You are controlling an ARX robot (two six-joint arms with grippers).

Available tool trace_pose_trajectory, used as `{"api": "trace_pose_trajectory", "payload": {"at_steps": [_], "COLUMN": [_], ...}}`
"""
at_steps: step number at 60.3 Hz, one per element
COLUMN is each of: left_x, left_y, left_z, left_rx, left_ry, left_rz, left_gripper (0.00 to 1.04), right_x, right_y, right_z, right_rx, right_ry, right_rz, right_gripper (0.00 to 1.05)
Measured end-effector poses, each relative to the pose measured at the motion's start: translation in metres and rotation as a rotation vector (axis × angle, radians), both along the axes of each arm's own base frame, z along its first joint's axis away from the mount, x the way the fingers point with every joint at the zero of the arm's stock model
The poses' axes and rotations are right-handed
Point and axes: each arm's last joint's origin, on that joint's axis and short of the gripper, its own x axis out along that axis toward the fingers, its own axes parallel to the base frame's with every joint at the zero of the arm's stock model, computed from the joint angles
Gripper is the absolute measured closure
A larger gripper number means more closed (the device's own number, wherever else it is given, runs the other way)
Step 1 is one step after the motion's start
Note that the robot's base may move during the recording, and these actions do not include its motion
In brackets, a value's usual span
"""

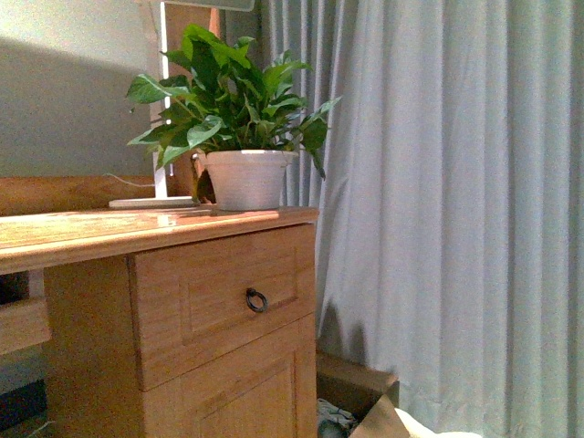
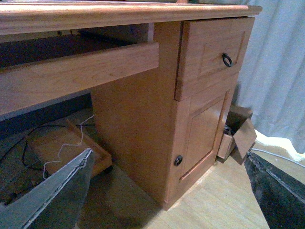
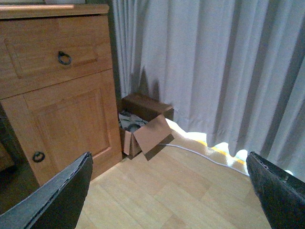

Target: Place mouse

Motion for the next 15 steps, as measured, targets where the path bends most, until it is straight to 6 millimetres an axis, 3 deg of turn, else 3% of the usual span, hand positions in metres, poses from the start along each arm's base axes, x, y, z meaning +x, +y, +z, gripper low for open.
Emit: {"api": "trace_pose_trajectory", "payload": {"at_steps": [15], "left_x": [0.0], "left_y": [0.0], "left_z": [0.0], "left_rx": [0.0], "left_ry": [0.0], "left_rz": [0.0], "left_gripper": [0.08], "right_x": [0.0], "right_y": [0.0], "right_z": [0.0], "right_rx": [0.0], "right_ry": [0.0], "right_rz": [0.0], "right_gripper": [0.07]}}
